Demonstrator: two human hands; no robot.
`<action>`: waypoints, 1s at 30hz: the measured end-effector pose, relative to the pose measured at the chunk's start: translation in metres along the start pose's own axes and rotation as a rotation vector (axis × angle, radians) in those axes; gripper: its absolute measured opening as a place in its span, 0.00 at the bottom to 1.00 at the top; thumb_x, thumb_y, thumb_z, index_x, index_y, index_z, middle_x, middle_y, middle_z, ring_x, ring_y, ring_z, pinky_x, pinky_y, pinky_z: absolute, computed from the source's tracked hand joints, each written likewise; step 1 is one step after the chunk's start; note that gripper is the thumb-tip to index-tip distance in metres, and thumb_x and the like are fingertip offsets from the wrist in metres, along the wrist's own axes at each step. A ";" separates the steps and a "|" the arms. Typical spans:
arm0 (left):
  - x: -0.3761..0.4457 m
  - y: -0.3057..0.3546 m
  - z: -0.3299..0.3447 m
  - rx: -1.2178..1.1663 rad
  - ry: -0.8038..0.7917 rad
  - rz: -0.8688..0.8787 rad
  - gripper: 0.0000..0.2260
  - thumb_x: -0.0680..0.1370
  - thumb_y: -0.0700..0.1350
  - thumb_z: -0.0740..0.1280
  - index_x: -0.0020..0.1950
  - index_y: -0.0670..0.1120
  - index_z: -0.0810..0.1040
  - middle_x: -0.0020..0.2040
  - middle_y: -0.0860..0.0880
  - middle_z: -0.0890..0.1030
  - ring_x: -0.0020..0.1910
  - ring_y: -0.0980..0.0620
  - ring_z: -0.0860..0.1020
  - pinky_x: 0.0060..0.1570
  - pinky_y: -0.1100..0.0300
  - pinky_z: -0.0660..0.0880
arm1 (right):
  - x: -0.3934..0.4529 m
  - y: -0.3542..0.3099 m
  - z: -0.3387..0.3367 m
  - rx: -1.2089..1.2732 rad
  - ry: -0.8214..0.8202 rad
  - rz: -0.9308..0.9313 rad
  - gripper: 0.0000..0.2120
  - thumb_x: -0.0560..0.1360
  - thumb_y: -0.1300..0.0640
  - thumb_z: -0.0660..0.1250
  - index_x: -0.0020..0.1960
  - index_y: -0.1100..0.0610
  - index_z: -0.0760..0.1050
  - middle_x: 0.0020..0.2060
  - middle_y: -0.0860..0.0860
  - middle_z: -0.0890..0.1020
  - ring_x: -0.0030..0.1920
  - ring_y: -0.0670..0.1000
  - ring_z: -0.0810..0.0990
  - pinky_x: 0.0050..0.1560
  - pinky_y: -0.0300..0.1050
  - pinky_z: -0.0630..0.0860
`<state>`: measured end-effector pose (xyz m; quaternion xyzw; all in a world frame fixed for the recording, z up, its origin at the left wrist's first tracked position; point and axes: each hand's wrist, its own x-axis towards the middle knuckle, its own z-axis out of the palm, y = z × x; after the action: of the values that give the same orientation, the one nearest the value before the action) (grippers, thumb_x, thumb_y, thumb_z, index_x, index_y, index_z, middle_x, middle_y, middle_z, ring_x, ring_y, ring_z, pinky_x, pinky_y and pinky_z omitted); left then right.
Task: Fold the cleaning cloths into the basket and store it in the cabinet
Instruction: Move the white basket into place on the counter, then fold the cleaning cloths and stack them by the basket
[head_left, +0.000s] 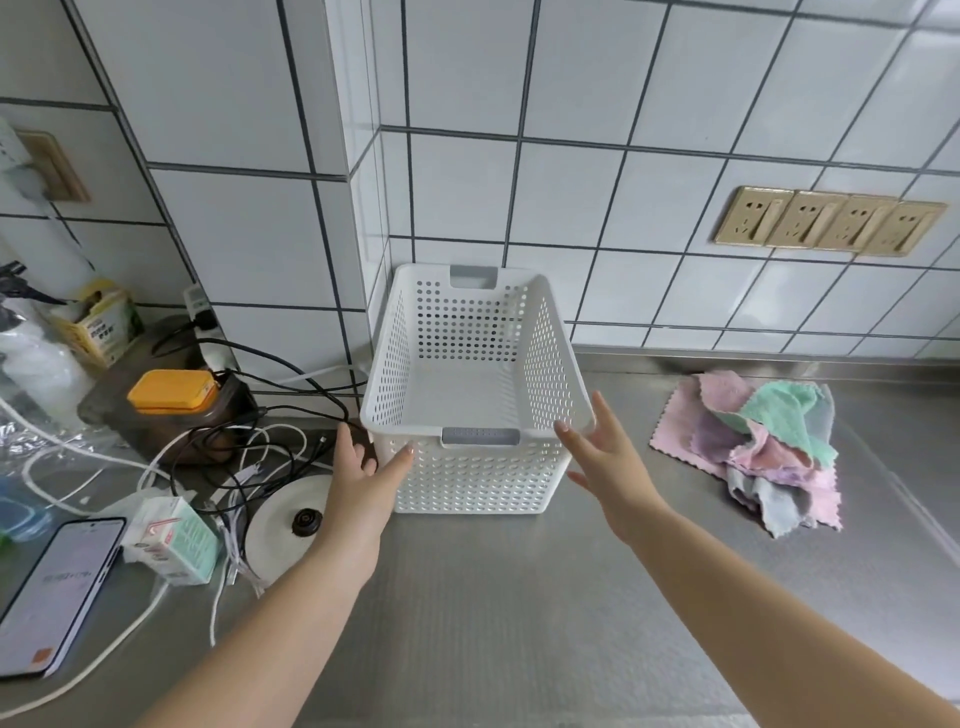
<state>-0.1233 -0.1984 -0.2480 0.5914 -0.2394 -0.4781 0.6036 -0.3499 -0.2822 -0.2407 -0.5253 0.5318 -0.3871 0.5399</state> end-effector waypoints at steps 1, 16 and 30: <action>-0.011 -0.003 0.000 0.000 0.001 -0.002 0.38 0.76 0.44 0.70 0.77 0.57 0.48 0.76 0.51 0.58 0.72 0.56 0.63 0.72 0.48 0.59 | -0.007 0.002 0.000 0.021 0.003 -0.021 0.35 0.74 0.49 0.68 0.75 0.42 0.54 0.59 0.40 0.72 0.67 0.44 0.67 0.69 0.56 0.67; -0.106 -0.028 0.040 0.207 -0.579 -0.082 0.10 0.77 0.39 0.66 0.55 0.51 0.76 0.48 0.55 0.82 0.53 0.55 0.77 0.56 0.56 0.70 | -0.165 0.045 -0.027 0.015 0.332 -0.017 0.23 0.71 0.48 0.71 0.63 0.40 0.67 0.62 0.45 0.74 0.68 0.44 0.70 0.68 0.47 0.67; -0.183 -0.064 0.006 0.475 -1.412 -0.213 0.08 0.77 0.41 0.67 0.53 0.52 0.77 0.50 0.53 0.81 0.54 0.52 0.78 0.48 0.61 0.72 | -0.393 0.058 0.077 0.110 1.027 0.149 0.20 0.75 0.55 0.68 0.65 0.49 0.71 0.61 0.45 0.77 0.62 0.43 0.74 0.65 0.42 0.72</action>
<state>-0.2254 -0.0342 -0.2568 0.2786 -0.6076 -0.7351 0.1134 -0.3352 0.1222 -0.2404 -0.1993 0.7429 -0.5827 0.2624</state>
